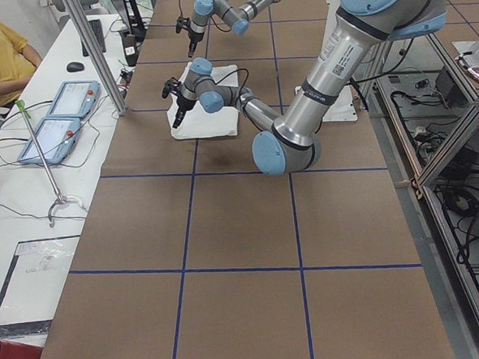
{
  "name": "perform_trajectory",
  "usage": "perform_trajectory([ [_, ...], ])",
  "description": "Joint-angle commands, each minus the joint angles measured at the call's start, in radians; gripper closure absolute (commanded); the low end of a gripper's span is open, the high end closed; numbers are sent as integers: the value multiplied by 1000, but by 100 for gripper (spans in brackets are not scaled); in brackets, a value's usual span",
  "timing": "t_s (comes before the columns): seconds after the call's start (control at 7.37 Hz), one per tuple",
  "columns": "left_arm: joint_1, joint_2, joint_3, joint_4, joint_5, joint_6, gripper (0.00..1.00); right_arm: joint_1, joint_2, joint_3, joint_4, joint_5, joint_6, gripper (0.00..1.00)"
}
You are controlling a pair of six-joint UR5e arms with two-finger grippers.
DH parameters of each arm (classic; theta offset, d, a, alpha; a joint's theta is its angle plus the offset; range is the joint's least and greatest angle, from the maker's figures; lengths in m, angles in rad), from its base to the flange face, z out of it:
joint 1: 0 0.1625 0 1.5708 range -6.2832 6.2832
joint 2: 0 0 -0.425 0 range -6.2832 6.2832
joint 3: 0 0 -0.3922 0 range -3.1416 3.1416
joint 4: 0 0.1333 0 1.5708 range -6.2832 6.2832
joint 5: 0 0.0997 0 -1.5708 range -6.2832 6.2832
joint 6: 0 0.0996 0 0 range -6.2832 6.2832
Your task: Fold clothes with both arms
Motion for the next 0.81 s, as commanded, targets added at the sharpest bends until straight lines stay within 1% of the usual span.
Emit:
perform_trajectory([
  [0.0, -3, 64, -79, -32, -76, 9, 0, 8, 2, 10, 1, 8, -54, 0],
  [0.14, 9, 157, -203, -43, -82, 7, 0, 8, 1, 13, 2, 13, -58, 0],
  [0.27, 38, 223, -283, -43, -102, -12, 0, 8, -5, 27, 2, 13, -56, 0],
  [0.41, 106, 288, -342, -41, -95, -87, 0, 8, -8, 33, 2, 13, -56, 0],
  [0.54, 177, 296, -354, -41, -61, -183, 0, 8, -10, 34, 2, 13, -56, 0],
  [0.68, 248, 301, -345, -41, -11, -231, 0, 7, -12, 33, 2, 11, -55, 0],
])
